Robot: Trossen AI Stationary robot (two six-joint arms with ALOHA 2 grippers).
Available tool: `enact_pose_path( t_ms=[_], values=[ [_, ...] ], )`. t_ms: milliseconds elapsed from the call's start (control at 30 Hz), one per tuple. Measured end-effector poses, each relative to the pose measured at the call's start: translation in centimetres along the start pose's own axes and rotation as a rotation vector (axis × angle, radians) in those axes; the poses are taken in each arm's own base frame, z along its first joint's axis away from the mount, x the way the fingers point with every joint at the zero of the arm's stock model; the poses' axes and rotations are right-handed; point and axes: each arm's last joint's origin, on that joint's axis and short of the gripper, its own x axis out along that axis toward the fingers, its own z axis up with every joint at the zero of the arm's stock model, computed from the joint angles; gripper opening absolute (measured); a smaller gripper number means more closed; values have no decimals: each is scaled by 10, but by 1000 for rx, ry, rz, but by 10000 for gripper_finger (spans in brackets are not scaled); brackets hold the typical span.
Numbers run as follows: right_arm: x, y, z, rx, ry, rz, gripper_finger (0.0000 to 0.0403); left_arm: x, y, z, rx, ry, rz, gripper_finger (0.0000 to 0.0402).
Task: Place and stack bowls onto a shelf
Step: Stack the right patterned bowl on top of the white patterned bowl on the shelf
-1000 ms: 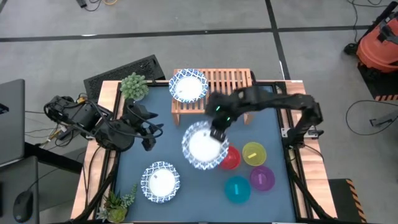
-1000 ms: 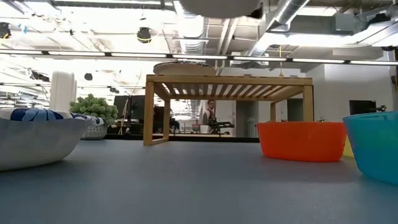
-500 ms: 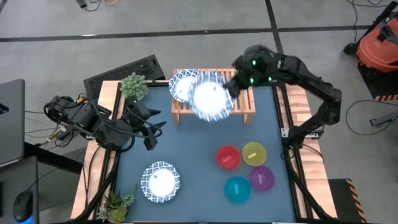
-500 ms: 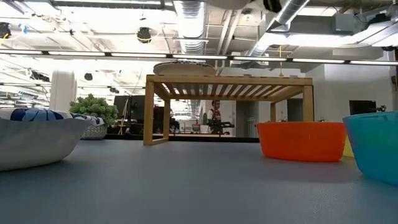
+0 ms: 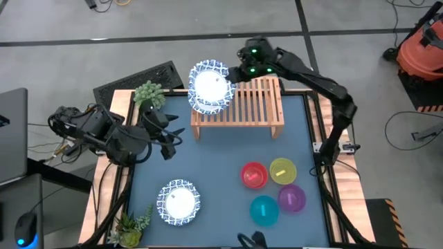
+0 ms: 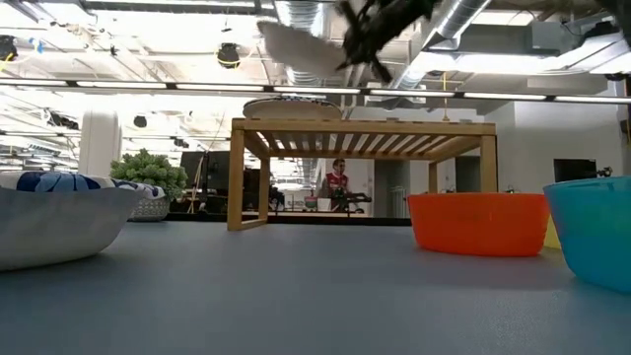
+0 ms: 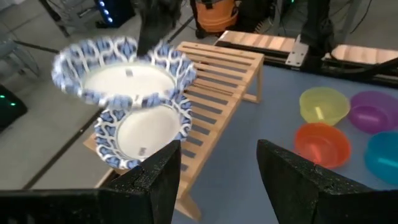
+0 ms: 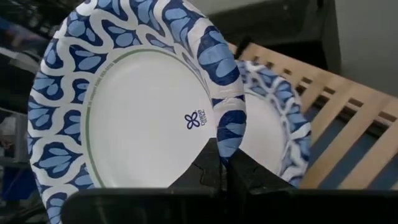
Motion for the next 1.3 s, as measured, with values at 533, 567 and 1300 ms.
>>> enact_pose_path(
  t_ms=[533, 567, 1300],
  values=[
    [58, -48, -1, 57, 109, -81, 21, 4, 30, 4, 79, 35, 17, 196],
    [58, -49, -1, 56, 107, -83, 21, 4, 31, 4, 82, 34, 17, 196],
    [56, -46, -2, -9, 143, -34, 157, 10, 41, 6, 81, 55, 8, 196]
  ],
)
